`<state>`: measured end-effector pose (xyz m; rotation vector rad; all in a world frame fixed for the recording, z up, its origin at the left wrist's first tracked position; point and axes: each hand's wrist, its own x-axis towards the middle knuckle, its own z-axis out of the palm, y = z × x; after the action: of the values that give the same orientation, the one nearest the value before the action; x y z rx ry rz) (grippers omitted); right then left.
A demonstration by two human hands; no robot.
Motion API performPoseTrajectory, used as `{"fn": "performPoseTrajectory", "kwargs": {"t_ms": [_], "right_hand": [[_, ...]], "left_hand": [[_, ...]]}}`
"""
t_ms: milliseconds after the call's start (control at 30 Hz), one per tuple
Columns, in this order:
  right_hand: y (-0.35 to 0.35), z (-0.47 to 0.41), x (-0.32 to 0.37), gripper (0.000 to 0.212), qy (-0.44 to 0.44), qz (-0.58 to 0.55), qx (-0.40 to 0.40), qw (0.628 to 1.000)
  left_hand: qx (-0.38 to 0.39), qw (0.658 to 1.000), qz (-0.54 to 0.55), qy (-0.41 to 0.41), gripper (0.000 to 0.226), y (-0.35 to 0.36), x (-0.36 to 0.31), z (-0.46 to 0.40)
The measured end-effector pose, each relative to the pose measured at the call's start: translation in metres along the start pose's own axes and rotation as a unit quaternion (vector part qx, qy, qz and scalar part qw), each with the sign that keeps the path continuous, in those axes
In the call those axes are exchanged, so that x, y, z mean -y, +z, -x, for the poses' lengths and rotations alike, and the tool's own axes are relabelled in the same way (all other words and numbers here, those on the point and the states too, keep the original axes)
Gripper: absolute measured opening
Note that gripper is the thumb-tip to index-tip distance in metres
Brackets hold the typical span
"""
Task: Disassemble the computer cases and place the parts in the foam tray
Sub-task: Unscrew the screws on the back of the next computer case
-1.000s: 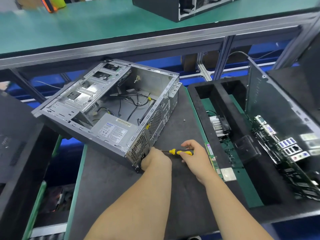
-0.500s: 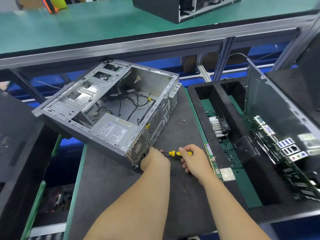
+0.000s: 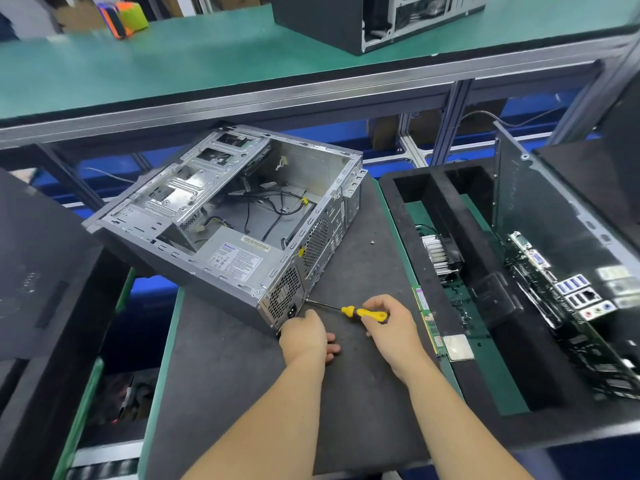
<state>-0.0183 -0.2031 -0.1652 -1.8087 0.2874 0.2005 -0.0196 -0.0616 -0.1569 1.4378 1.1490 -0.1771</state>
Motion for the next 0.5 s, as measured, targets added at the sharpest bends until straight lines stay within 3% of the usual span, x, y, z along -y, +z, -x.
{"fn": "performPoseTrajectory", "kwargs": {"t_ms": [167,267,400,500], "right_hand": [[0.006,0.001,0.007,0.01,0.036,-0.009,-0.001,0.999],[0.007,-0.003,0.008,0.037,0.091,0.026,0.002,0.995],[0.008,-0.004,0.002,0.022,0.066,-0.001,-0.024,0.998],[0.008,-0.001,0.001,0.011,0.031,-0.018,-0.05,0.998]], "left_hand": [[0.116,0.988,-0.076,-0.063,0.02,-0.023,-0.003,0.003],[0.186,0.971,-0.118,-0.097,0.018,-0.04,0.0,0.006],[0.215,0.965,-0.121,-0.088,0.021,-0.046,0.001,0.005],[0.194,0.969,-0.134,-0.081,0.022,-0.04,-0.003,0.007]]}}
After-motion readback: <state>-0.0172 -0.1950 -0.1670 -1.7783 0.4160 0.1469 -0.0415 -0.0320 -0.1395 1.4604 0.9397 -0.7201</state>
